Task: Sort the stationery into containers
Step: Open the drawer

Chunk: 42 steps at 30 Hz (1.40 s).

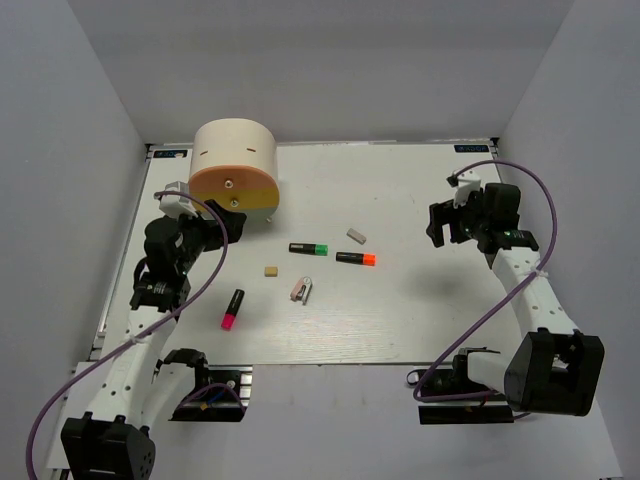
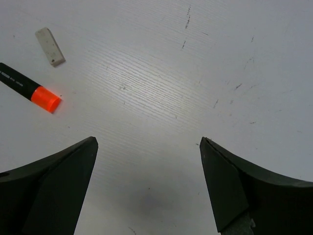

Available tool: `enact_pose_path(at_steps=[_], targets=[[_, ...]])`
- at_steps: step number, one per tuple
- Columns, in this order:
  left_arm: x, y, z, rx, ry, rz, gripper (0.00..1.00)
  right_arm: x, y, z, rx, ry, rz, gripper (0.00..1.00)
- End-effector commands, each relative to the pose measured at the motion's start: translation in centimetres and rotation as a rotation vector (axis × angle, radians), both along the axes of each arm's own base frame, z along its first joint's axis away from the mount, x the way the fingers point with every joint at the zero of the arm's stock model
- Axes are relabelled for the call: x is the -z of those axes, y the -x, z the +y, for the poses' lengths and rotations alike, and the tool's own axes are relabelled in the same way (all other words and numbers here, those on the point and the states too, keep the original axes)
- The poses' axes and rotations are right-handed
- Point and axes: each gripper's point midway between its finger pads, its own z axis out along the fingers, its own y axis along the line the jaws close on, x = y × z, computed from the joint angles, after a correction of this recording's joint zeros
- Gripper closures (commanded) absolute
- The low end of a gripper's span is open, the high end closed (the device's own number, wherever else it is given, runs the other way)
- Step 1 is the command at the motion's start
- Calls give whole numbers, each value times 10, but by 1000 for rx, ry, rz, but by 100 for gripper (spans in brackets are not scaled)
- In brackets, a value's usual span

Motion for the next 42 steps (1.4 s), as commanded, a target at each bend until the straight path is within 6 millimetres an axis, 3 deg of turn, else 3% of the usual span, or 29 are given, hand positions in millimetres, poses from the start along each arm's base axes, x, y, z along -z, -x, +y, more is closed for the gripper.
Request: enact_pose_path(at_steps=[1,7,12,14,16,17,19,20,21,22,23,24,26,27,28,33,38,42], targets=[[-4,-4,0,-10,8,-3,1,-3,8,2,-61,42,-31,9],[0,-6,-2,-3,16,21,1,5,23,15,-196,44,1,9],[-2,-6,-2,-5,25,14,1,11,21,9,-153,63,18,9],[5,-9,-3,-7,31,40,10,14,18,3,-124,77,28,9],[10,-10,-5,1,40,60,40,15,18,4,-130,71,54,9],[16,-13,-5,1,38,81,61,19,21,9,-156,49,77,30],[18,-16,-6,-5,57,99,74,10,23,21,-194,0,84,78],[22,-20,-4,-23,50,121,76,8,21,25,-205,-19,87,80],[22,-23,-4,-26,58,127,76,-2,19,33,-226,-67,79,78],[17,-27,-1,-48,53,118,55,-9,13,40,-230,-89,88,71],[16,-30,0,-58,50,119,40,-9,16,52,-249,-119,123,53],[14,-35,2,-69,48,118,34,-35,4,68,-292,-149,92,46],[11,-42,8,-110,37,115,31,-31,6,82,-318,-193,182,36],[7,-45,10,-119,35,115,29,-56,0,98,-361,-200,151,36],[10,-49,11,-128,31,126,27,-43,-5,105,-362,-213,213,36],[7,-68,17,-147,-1,110,25,-45,-14,139,-423,-211,260,39],[-10,-92,16,-134,-46,48,30,-31,-18,147,-418,-191,272,41],[-13,-111,20,-138,-105,42,35,-25,-22,149,-406,-177,264,41]])
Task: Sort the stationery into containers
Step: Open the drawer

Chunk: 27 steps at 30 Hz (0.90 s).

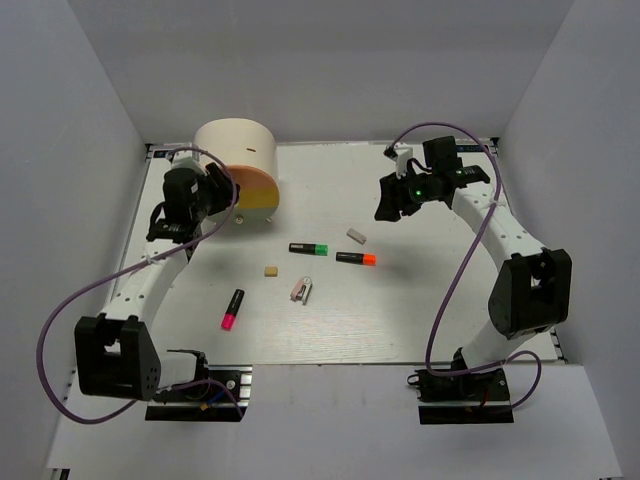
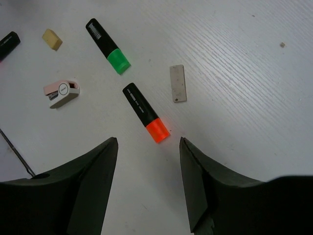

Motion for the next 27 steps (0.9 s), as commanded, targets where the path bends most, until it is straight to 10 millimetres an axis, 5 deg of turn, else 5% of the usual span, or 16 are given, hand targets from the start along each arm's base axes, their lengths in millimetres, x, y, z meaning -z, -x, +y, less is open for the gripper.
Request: enact_pose_path(at_steps=[1,14,27], targets=[[-34,-21,7,-4,-72,-99,38,-5,-3,4,15,-6,-17,41],[-23,-39,7,-4,-97,-70,49,-1,-7,0,44,16,-30,41],[-18,-30,7,4,-94,-68,85,4,-2,-1,32,26,-35,41]])
